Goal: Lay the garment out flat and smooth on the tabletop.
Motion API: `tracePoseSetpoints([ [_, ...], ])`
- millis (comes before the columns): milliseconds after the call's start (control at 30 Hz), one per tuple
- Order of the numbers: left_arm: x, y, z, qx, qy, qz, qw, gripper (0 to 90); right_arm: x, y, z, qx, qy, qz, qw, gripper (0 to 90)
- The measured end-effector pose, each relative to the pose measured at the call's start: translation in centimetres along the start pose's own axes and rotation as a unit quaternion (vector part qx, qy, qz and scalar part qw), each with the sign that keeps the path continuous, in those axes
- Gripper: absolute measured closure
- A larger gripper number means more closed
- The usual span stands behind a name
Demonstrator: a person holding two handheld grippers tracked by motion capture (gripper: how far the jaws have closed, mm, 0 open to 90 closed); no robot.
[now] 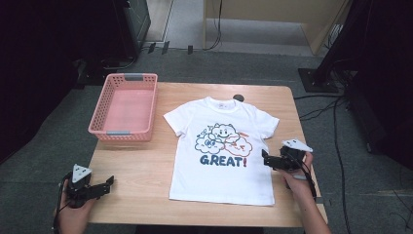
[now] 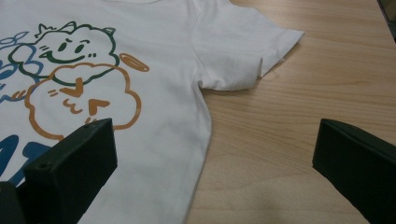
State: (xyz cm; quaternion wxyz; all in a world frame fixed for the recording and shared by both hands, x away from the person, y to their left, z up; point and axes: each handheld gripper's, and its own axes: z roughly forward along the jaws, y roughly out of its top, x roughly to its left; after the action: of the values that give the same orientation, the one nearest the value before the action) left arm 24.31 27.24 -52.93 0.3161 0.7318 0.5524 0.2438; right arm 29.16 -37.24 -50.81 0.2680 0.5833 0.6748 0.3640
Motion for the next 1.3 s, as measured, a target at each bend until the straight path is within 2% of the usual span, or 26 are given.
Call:
tracePoseSetpoints([
  [667, 0.0, 0.0, 0.0, 0.000, 0.000, 0.000, 1.0000, 10.6, -1.9, -1.8, -3.4, -0.008, -0.011, 0.012, 0.9998, 0.0],
  [867, 0.0, 0.0, 0.0, 0.000, 0.000, 0.000, 1.0000, 10.6, -2.4, -2.5, -4.2, -0.003, -0.017, 0.012, 0.9998, 0.0],
  [1300, 0.0, 0.0, 0.0, 0.000, -0.001, 0.000, 1.0000, 10.6, -3.7, -5.3, -6.5, 0.003, -0.021, 0.024, 0.9995, 0.0],
])
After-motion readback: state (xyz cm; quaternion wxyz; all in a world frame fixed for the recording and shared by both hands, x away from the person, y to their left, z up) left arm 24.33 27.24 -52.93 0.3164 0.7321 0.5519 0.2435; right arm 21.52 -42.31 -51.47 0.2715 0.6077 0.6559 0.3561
